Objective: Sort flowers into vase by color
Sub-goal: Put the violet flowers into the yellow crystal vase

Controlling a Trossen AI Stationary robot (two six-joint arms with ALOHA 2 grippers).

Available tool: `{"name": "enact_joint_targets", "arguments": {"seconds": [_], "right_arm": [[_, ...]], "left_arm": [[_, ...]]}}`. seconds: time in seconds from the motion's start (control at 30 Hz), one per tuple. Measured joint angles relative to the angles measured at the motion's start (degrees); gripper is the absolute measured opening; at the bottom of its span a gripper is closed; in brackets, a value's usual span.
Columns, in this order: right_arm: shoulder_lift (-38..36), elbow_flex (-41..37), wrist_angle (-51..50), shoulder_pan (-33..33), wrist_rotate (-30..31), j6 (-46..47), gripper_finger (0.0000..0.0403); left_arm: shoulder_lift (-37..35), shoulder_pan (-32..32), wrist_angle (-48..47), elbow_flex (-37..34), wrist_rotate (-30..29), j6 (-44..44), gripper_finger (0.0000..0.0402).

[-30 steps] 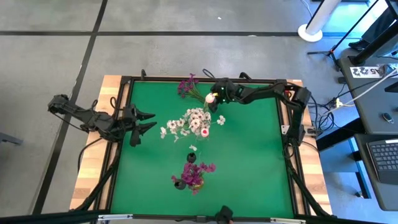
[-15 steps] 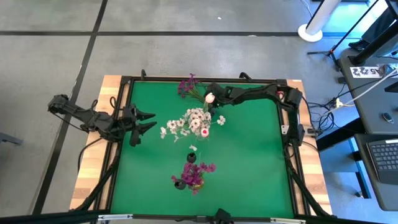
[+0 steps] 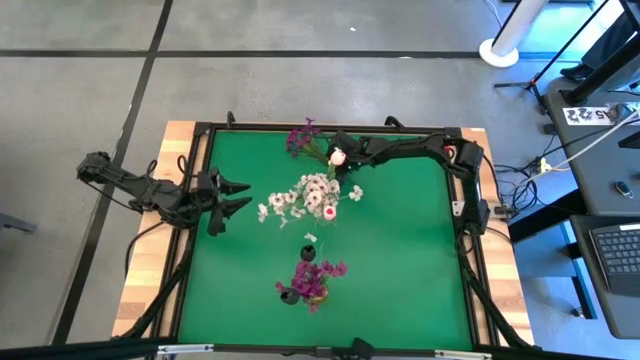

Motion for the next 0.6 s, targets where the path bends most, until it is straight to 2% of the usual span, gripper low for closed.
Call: {"name": "enact_joint_targets", "arguments": {"seconds": [0.27, 0.33, 0.47, 0.6], "right_arm": [[-0.7, 0.0, -5.6, 0.0, -1.3, 0.1, 0.0018], [-1.5, -0.1, -8.5, 0.0, -0.5, 0.5, 0.0013], [-4.4, -0.5, -14.6, 0.0, 0.8, 1.9, 0.0028], [-9.2, -0.8, -18.4, 0.0, 2.7, 3.4, 0.0011]], "left_arm": [[0.0, 0.0, 0.0, 0.0, 0.1, -1.9, 0.0191], [0.0, -0.1, 0.0, 0.0, 0.2, -2.6, 0.0191], [0.0, -0.1, 0.5, 0.0, 0.2, -3.1, 0.0191], [0.0, -0.1, 1.3, 0.0, 1.6, -3.3, 0.0191]]}}
